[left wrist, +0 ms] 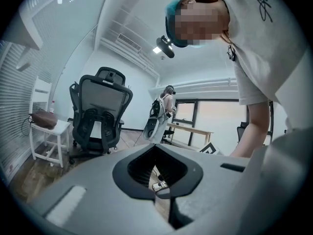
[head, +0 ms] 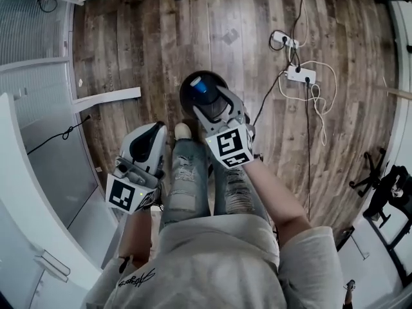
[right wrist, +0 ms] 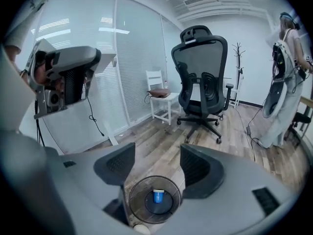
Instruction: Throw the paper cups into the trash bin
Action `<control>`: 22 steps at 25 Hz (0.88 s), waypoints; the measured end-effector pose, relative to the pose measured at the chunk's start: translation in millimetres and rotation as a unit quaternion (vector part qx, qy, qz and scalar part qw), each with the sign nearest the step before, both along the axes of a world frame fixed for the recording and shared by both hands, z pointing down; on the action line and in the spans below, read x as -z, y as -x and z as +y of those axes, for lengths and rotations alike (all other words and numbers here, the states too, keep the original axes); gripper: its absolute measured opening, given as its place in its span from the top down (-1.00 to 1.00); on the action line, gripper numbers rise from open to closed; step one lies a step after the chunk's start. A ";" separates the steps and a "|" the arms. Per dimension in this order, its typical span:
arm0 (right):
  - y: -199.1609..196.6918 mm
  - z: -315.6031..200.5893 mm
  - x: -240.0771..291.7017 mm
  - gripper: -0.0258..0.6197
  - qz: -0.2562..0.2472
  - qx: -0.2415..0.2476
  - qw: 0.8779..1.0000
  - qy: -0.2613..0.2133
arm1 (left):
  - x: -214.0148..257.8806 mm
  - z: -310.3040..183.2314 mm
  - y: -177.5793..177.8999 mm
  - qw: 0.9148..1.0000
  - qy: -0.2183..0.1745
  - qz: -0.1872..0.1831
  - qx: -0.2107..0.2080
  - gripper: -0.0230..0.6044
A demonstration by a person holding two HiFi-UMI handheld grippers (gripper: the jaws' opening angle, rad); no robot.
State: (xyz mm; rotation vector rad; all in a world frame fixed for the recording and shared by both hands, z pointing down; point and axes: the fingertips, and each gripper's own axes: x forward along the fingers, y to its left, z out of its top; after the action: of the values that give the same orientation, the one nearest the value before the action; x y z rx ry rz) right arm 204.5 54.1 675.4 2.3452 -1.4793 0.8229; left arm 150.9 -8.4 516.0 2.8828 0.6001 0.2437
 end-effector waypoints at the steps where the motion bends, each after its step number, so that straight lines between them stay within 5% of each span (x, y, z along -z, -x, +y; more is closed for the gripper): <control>1: -1.4 0.2 7.8 0.08 0.004 -0.001 1.000 -0.004 | 1.8 0.7 -0.1 1.000 0.001 -0.001 0.000 0.92; 22: -3.5 24.8 157.7 0.08 0.068 -0.002 0.996 -0.066 | 86.8 19.2 2.5 0.999 0.003 0.041 0.002 0.92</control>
State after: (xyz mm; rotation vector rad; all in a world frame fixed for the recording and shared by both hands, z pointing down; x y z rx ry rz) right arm 208.1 78.9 517.8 2.4450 -1.5144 0.5696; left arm 148.5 10.8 429.1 2.8992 0.6072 0.1230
